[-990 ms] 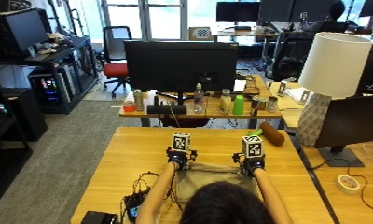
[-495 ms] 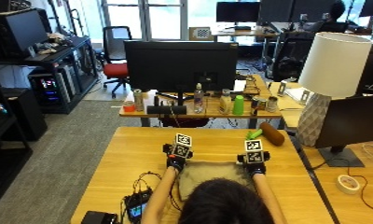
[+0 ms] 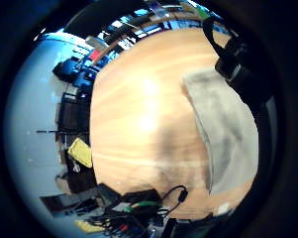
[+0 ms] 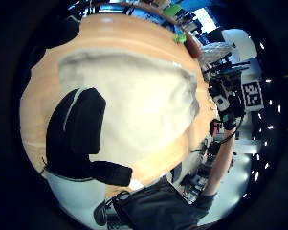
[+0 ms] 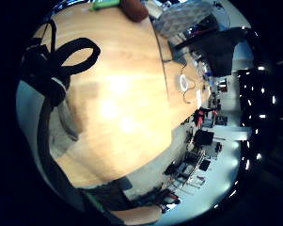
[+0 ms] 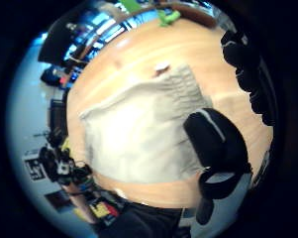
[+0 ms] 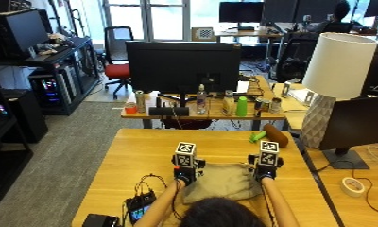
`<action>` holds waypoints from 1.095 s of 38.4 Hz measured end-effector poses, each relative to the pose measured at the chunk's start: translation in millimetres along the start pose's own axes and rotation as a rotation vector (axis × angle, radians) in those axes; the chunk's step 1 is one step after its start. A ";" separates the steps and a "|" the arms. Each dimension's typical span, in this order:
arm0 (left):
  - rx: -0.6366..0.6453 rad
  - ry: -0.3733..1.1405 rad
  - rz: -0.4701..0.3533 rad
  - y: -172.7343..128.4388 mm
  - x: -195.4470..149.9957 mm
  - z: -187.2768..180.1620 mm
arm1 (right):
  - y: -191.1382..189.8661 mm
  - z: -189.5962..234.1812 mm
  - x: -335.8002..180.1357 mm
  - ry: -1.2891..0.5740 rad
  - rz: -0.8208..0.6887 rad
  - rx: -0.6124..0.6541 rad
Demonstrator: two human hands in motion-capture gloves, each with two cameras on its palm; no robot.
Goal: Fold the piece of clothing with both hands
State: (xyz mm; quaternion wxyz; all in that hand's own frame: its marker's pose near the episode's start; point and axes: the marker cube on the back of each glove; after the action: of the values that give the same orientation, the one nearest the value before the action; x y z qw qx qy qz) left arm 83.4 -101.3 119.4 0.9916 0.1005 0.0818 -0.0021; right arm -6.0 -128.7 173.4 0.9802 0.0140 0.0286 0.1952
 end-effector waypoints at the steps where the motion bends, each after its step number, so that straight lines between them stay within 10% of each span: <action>1: -0.036 0.014 0.021 3.7 5.0 9.1 | 2.7 8.8 -1.2 -0.016 0.008 -0.035; 13: -0.354 0.065 0.104 27.9 28.8 101.5 | 21.6 82.2 -17.8 -0.146 -0.005 -0.238; 26: -0.427 0.035 0.100 30.7 31.6 107.4 | 23.7 77.2 -30.7 -0.132 -0.040 -0.311; 42: -0.453 0.035 0.097 32.3 31.4 106.6 | 17.2 76.8 -39.0 -0.250 0.010 -0.117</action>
State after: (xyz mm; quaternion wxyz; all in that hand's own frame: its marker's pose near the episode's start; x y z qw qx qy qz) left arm 132.3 -90.6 223.8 0.9862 -0.1209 0.0925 0.0658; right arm -43.8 -129.0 252.6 0.9743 -0.0188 -0.1051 0.1982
